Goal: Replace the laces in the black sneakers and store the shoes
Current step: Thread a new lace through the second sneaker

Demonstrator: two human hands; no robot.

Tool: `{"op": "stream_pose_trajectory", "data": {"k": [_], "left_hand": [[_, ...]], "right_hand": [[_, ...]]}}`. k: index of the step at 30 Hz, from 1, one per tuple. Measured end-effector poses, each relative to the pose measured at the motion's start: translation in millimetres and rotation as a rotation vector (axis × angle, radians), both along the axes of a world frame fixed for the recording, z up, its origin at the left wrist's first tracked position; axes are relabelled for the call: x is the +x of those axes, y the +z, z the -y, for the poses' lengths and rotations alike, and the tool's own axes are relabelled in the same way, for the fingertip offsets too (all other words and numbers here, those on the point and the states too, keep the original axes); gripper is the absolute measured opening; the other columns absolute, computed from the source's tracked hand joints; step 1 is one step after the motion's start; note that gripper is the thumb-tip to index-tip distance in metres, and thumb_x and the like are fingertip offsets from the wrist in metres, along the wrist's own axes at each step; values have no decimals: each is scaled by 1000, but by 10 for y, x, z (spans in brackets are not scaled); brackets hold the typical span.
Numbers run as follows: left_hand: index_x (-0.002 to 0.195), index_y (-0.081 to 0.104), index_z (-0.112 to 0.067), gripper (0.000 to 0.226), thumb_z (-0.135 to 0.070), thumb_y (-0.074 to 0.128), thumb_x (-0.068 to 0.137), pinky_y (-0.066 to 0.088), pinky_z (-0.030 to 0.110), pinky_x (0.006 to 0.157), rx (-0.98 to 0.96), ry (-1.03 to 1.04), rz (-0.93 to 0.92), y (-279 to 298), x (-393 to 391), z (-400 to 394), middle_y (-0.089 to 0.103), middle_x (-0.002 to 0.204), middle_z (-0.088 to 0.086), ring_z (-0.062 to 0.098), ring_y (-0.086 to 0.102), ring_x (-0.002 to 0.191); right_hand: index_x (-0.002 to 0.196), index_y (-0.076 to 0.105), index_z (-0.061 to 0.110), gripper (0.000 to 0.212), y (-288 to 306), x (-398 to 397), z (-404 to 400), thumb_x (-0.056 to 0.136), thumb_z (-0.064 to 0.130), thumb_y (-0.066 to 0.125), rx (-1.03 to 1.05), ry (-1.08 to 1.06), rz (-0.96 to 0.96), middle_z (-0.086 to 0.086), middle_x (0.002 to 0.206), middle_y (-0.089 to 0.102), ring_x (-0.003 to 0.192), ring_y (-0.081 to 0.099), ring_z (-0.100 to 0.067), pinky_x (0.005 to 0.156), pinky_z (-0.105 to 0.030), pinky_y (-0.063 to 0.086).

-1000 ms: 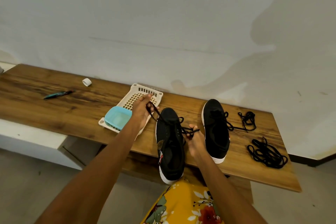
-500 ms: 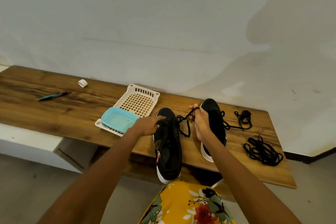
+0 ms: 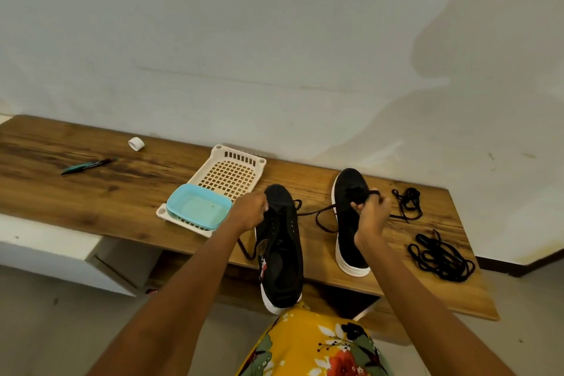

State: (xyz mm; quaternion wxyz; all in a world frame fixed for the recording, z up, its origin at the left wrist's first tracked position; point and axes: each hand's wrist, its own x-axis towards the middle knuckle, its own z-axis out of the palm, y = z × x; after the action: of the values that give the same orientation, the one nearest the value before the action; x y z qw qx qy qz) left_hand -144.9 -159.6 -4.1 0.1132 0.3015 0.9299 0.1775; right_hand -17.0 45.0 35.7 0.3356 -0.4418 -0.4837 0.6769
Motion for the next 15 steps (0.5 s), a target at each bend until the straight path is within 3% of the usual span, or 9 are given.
{"op": "stream_pose_trajectory", "data": {"k": [2, 4, 5, 7, 10, 12, 15], "left_hand": [[89, 49, -12, 10, -3, 44, 92, 45, 39, 84, 132, 112, 146, -54, -14, 45, 59, 95, 13, 30, 58, 92], [85, 42, -13, 15, -1, 39, 93, 44, 32, 78, 364, 292, 314, -23, -4, 71, 56, 90, 11, 26, 56, 87], [86, 41, -12, 15, -2, 36, 95, 42, 28, 72, 492, 405, 376, 24, -23, 69, 54, 88, 9, 22, 53, 85], [98, 42, -10, 12, -8, 30, 98, 41, 25, 68, 729, 653, 447, 163, -106, 59, 54, 92, 7, 18, 51, 85], [92, 44, -13, 20, -7, 26, 100, 47, 28, 68, 1089, 795, 593, 343, -284, 77, 53, 76, 5, 15, 52, 69], [90, 44, -14, 18, -9, 30, 100, 42, 25, 60, 1074, 740, 598, 441, -349, 96, 45, 68, 4, 13, 44, 58], [100, 47, -14, 10, -16, 38, 99, 37, 25, 58, 805, 587, 467, 550, -399, 78, 50, 71, 2, 11, 43, 60]], "right_hand": [[106, 51, 14, 12, -109, 25, 12, 100, 15, 40, 284, 207, 234, -5, 93, 57, 68, 59, -15, 60, -25, 50], [102, 57, 13, 14, -196, 47, 52, 96, 9, 45, 603, 481, 417, -9, 104, 57, 79, 61, -20, 69, -32, 54], [99, 60, 12, 15, -231, 55, 82, 95, 6, 46, 718, 587, 481, -8, 106, 54, 82, 59, -19, 71, -29, 52], [96, 62, 11, 17, -273, 81, 156, 94, 5, 46, 866, 739, 596, -3, 104, 49, 79, 53, -13, 62, -17, 42], [101, 64, 11, 20, -316, 83, 253, 93, 6, 46, 980, 925, 773, -6, 115, 50, 83, 56, -19, 62, -22, 43], [116, 60, 14, 30, -326, 79, 323, 92, 4, 47, 1017, 972, 881, -8, 128, 44, 92, 59, -26, 66, -29, 46], [128, 50, 17, 37, -258, 36, 413, 91, 11, 53, 1135, 829, 881, -7, 133, 38, 99, 57, -22, 62, -24, 45]]}}
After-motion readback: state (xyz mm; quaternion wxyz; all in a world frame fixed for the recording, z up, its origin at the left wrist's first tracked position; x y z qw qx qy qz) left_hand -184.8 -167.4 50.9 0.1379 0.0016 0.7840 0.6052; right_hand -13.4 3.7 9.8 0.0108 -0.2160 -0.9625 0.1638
